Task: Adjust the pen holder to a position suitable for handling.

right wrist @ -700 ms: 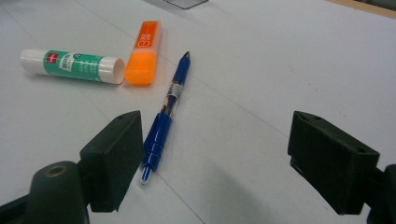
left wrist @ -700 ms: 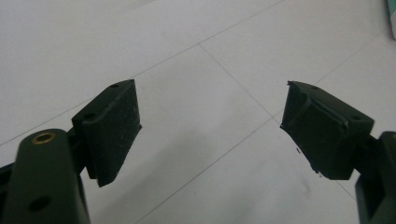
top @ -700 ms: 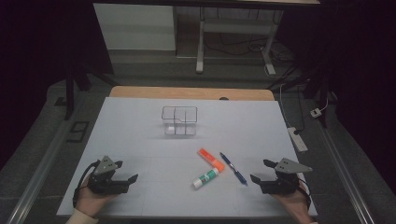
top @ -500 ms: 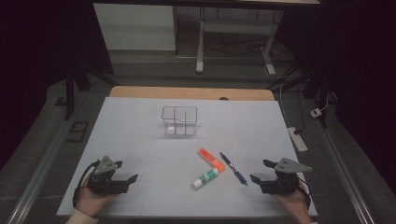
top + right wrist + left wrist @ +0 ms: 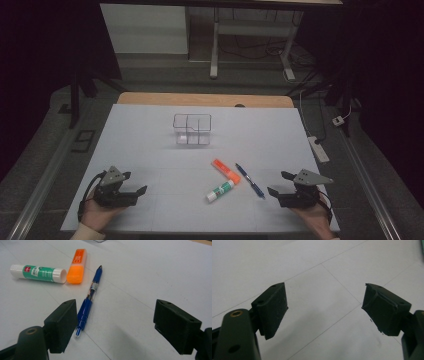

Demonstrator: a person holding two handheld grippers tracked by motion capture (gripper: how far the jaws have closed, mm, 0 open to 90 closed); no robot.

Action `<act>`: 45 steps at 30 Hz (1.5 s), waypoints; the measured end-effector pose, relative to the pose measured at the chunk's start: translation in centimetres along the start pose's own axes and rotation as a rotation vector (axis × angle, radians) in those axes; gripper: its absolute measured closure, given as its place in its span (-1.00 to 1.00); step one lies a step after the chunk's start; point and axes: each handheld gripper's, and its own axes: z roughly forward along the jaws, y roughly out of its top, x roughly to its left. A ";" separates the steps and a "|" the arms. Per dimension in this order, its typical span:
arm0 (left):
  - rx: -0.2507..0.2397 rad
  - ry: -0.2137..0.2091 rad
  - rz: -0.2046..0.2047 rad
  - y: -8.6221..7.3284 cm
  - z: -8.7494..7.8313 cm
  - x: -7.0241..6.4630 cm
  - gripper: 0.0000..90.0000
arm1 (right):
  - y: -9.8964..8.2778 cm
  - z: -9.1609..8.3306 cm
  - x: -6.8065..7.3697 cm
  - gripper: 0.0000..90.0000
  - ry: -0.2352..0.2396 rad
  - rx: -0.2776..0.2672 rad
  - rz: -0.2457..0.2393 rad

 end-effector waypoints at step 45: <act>0.008 -0.020 0.023 4.9 3.3 0.7 -0.51 | 0.2 0.4 0.3 -0.55 0.013 0.011 -0.001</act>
